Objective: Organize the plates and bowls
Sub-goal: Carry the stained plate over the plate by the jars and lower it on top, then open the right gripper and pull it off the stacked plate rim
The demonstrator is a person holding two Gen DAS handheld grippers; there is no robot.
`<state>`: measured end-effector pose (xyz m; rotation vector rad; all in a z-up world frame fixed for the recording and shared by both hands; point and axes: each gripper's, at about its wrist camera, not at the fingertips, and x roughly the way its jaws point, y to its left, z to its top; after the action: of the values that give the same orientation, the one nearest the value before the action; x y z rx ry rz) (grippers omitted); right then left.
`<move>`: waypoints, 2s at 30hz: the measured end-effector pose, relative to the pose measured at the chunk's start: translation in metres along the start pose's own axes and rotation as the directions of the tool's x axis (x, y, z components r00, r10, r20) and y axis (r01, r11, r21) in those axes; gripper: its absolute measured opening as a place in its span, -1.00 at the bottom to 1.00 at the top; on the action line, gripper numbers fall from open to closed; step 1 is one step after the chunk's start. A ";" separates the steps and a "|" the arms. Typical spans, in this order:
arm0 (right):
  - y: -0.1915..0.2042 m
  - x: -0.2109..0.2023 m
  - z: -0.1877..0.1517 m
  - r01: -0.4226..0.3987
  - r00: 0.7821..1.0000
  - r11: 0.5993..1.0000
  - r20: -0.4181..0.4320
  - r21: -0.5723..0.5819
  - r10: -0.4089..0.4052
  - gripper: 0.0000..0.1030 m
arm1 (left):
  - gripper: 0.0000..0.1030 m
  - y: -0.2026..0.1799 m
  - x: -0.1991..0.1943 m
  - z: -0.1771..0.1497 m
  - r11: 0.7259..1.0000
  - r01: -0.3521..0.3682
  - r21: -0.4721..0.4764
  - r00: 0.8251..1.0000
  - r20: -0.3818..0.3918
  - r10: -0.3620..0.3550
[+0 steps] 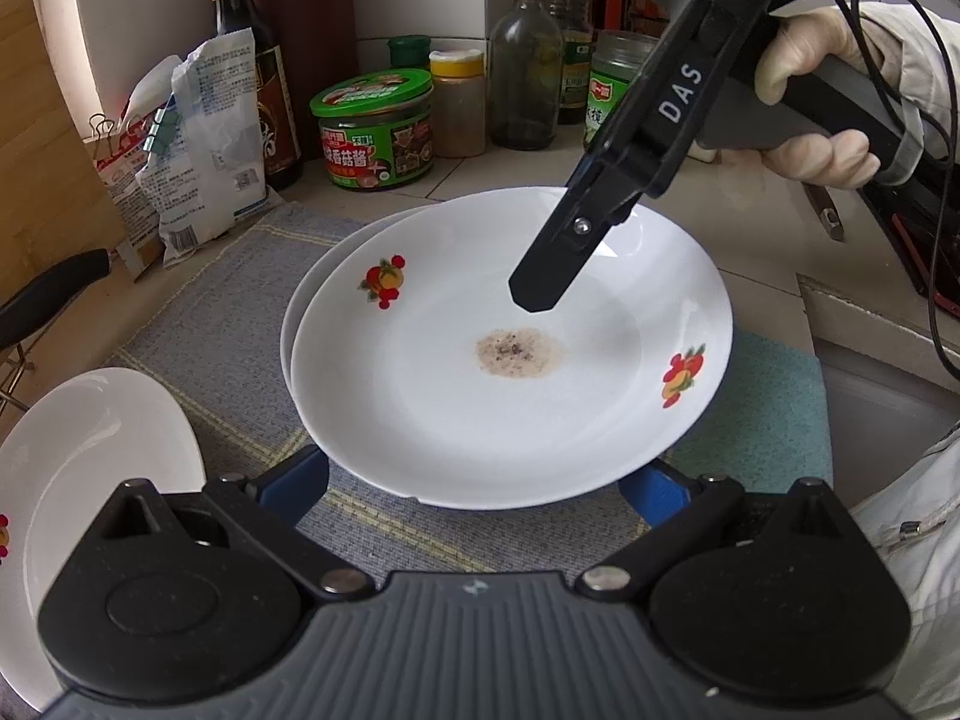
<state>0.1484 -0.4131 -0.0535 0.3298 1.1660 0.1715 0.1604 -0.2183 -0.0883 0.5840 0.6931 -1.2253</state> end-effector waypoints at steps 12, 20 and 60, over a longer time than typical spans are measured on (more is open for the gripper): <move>0.000 -0.011 -0.009 0.007 1.000 1.000 0.019 0.019 -0.007 0.93 | 0.98 -0.006 0.007 -0.003 0.998 -0.006 0.061 1.000 -0.016 0.007; 0.003 -0.012 -0.013 0.025 1.000 1.000 0.019 0.011 -0.025 0.93 | 0.98 -0.004 0.004 -0.002 0.999 -0.004 0.036 1.000 0.001 0.004; 0.022 -0.027 -0.019 0.141 0.990 0.989 0.022 0.032 -0.142 1.00 | 0.98 -0.007 -0.014 -0.009 0.994 -0.079 -0.070 0.994 0.069 0.084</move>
<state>0.1217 -0.3974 -0.0291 0.2741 1.1643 0.0252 0.1493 -0.2047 -0.0836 0.5051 0.6412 -1.1374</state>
